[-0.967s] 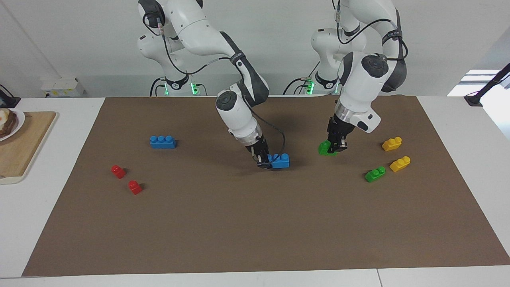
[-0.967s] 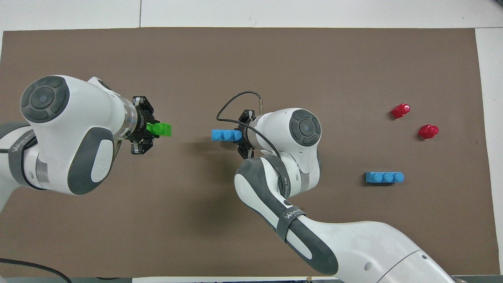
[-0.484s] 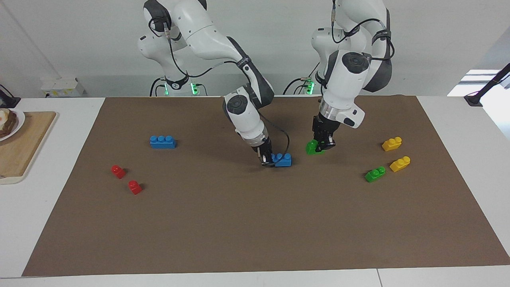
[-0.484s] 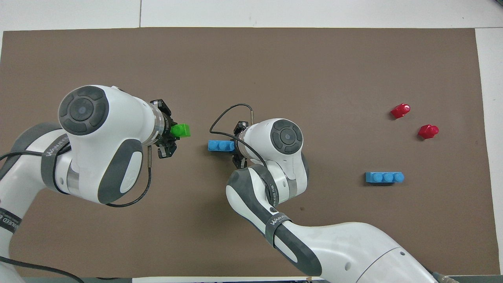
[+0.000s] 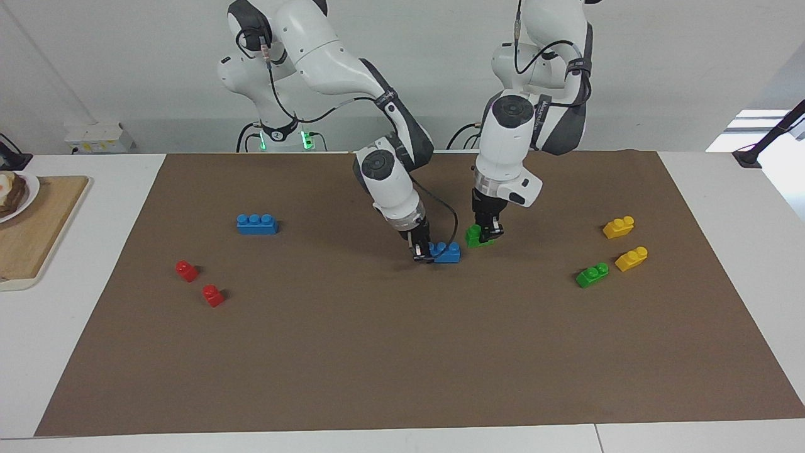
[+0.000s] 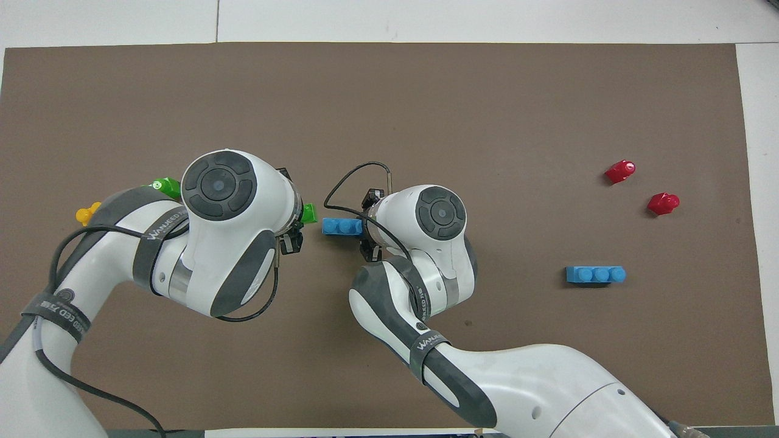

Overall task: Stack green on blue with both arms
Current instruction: 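Move the green brick with the left gripper over the blue brick, then press the green brick down onto the blue brick with the left gripper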

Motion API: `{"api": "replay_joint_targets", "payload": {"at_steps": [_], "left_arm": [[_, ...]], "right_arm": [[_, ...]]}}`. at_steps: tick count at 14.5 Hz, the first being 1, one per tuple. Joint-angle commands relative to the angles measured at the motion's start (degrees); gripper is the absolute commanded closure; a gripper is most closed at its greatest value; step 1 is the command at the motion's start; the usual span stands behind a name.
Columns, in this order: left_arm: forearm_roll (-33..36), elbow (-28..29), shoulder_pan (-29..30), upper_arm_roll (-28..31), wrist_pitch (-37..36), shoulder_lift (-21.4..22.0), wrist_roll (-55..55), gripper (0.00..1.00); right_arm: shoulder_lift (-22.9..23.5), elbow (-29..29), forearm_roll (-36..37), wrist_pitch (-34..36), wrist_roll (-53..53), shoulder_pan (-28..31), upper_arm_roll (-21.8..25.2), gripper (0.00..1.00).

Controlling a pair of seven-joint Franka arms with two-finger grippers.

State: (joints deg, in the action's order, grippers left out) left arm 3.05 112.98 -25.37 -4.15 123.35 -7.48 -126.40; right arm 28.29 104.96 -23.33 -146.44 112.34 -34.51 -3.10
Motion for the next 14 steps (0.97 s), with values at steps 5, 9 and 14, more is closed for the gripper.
{"api": "replay_joint_targets", "payload": {"at_steps": [5, 9, 14], "left_arm": [[0.73, -3.38, -3.63, 0.54, 1.02, -3.41, -2.54, 1.00], [-0.06, -3.64, -4.51, 0.54, 0.84, -5.25, -3.06, 1.00], [-1.03, -5.40, -5.65, 0.63, 0.75, -7.81, -3.68, 1.00]], "right_arm": [[0.37, 2.00, 1.71, -2.00, 1.22, -0.12, 0.46, 1.00], [0.37, 2.36, 1.71, -2.88, 1.22, -0.03, 0.46, 1.00], [0.45, 2.45, 1.80, -3.06, 0.96, 0.32, 0.46, 1.00]]}}
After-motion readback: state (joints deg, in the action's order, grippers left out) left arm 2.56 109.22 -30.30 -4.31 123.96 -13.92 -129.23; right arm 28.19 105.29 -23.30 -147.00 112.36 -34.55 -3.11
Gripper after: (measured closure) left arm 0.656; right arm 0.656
